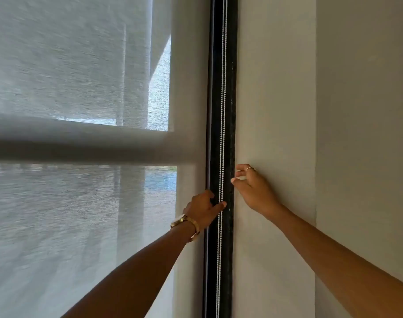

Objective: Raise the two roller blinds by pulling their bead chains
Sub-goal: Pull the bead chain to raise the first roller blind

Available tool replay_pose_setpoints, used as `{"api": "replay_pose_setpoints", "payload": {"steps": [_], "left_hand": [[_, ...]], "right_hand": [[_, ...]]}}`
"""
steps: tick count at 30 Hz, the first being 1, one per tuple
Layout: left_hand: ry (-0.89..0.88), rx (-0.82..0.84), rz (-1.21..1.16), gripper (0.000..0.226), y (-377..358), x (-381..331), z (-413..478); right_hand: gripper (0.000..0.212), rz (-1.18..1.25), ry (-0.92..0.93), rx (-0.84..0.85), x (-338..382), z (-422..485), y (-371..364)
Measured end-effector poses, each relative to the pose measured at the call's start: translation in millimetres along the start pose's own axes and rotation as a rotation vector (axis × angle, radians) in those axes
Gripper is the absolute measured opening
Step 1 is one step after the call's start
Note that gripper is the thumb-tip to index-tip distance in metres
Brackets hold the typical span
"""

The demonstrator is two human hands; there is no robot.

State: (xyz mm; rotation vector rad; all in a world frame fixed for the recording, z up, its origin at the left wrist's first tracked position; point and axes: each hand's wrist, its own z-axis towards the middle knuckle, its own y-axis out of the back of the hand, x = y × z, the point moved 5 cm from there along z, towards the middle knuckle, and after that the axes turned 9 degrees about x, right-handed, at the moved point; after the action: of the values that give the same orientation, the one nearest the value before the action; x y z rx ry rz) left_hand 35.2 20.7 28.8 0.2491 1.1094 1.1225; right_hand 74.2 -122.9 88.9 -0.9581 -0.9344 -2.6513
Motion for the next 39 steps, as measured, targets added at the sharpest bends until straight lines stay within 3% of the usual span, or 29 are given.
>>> {"api": "replay_pose_setpoints", "payload": {"steps": [11,18,22,26,31,39], "left_hand": [[-0.082,-0.196,-0.026,0.016,-4,0,28],[-0.055,-0.269,-0.149,0.020,26,-2,42],[-0.090,-0.258,-0.499,0.014,54,-31,44],[-0.198,-0.270,-0.620,0.020,102,-86,44],[-0.232,-0.297,-0.646,0.023,164,-146,36],[-0.340,-0.353,-0.588,0.039,191,-152,7]], "right_hand": [[0.043,0.081,-0.021,-0.011,4,56,-1],[0.037,0.108,-0.089,-0.002,22,74,9],[0.028,0.155,-0.107,-0.001,31,80,14],[0.029,0.207,-0.103,-0.022,47,81,18],[0.046,0.240,-0.109,-0.042,70,74,20],[0.052,0.381,-0.170,-0.016,89,61,-1]]}}
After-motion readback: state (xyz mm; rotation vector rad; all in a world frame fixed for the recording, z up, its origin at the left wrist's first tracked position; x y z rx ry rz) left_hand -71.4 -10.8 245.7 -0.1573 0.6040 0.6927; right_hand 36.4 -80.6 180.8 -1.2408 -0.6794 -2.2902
